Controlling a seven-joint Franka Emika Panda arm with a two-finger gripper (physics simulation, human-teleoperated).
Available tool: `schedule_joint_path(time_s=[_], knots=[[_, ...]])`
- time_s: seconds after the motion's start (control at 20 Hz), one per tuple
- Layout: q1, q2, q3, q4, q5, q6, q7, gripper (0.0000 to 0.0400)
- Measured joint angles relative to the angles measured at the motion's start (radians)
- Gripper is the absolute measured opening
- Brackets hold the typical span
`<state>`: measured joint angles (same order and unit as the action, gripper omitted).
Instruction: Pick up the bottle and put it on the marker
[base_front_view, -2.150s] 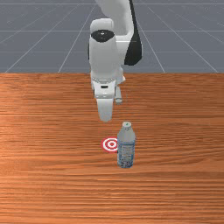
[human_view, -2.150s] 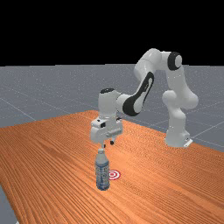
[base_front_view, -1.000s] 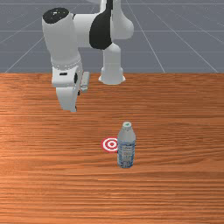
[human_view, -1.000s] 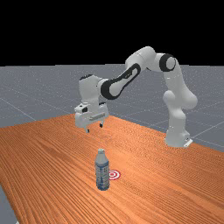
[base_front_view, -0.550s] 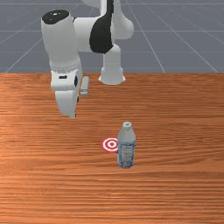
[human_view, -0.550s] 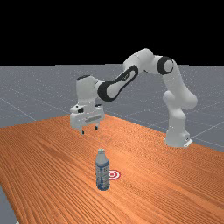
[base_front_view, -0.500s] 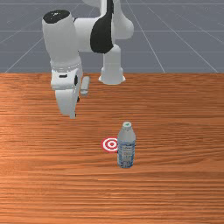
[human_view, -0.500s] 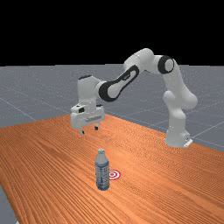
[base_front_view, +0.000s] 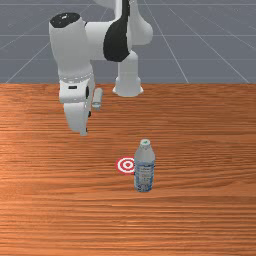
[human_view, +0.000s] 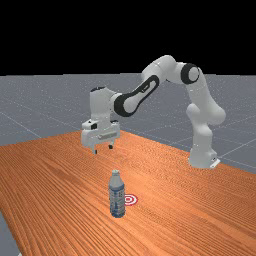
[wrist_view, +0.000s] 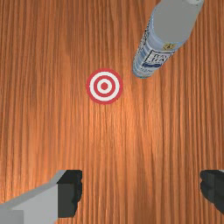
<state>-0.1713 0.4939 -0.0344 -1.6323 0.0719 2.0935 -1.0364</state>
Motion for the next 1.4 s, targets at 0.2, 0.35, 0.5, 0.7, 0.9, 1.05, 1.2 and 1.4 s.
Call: schedule_joint_path(time_s=[0.2,0.35,0.5,0.7,0.9,1.05,1.2,1.4], knots=[[0.008,-0.004,0.015,0.002,-0.017,-0.019,-0.044,0.04],[0.038,-0.018,0.032,-0.02,-0.026,-0.011,-0.038,0.04],[0.068,-0.01,0.019,-0.006,-0.012,-0.009,0.103,0.04],[0.088,0.085,0.007,0.147,-0.061,-0.064,0.106,0.04],[0.072,0.13,0.026,0.221,-0.032,-0.097,0.064,0.04],[0.076,0.127,0.043,0.215,-0.049,-0.097,-0.008,0.04],[0.108,0.121,0.065,0.205,-0.065,-0.093,-0.026,0.04],[0.155,0.102,0.056,0.169,-0.048,-0.051,0.129,0.04]])
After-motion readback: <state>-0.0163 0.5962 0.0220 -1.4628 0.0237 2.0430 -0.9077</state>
